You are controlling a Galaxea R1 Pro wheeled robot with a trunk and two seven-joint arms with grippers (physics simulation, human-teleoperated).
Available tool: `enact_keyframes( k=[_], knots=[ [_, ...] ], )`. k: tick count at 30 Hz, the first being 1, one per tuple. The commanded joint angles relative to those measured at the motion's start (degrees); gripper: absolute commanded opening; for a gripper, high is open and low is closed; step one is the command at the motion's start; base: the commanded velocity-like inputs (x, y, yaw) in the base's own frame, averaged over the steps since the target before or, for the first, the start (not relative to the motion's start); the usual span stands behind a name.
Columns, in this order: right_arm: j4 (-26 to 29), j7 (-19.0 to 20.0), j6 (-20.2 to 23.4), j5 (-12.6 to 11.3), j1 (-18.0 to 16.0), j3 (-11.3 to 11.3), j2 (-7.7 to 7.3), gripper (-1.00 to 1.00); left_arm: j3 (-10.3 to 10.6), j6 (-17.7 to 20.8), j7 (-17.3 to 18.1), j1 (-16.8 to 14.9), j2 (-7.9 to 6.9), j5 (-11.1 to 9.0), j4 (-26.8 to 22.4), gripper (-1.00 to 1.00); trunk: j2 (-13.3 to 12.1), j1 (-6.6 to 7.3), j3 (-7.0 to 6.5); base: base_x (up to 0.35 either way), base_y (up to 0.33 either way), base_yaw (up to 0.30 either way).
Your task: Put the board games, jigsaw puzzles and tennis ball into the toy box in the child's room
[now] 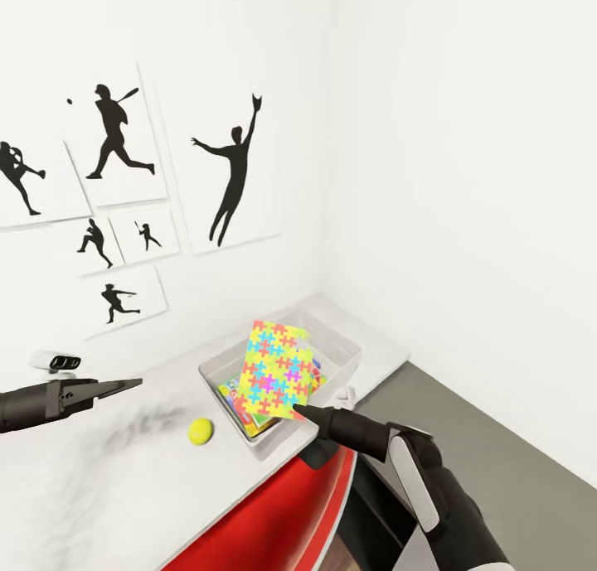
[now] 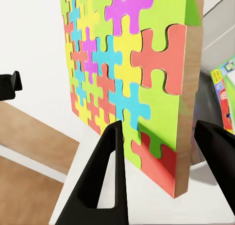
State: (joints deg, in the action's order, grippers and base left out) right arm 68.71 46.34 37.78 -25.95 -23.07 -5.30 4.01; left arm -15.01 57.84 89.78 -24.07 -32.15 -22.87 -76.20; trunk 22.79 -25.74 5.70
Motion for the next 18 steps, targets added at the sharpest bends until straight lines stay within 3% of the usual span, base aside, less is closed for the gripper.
enact_keyframes(
  k=[1,14,18],
  knots=[
    [0.02,0.02,0.36,-0.30,-0.05,0.03,-0.01,-1.00,0.04,0.61,0.22,-0.05,-0.02,0.02,0.00,1.00,0.13,-0.04,0.13,0.032,0.034,0.000],
    [-0.07,-0.13,0.30,-0.57,-0.12,0.20,-0.06,-1.00,0.07,0.55,0.22,-0.06,-0.02,0.02,-0.01,1.00,0.13,-0.04,0.13,0.004,0.005,0.000],
    [-1.28,-0.59,0.27,-0.76,-0.64,3.16,0.18,-1.00,0.13,0.47,0.22,-0.03,0.04,0.14,0.00,1.00,0.13,-0.04,0.13,0.000,0.000,0.000]
  ],
)
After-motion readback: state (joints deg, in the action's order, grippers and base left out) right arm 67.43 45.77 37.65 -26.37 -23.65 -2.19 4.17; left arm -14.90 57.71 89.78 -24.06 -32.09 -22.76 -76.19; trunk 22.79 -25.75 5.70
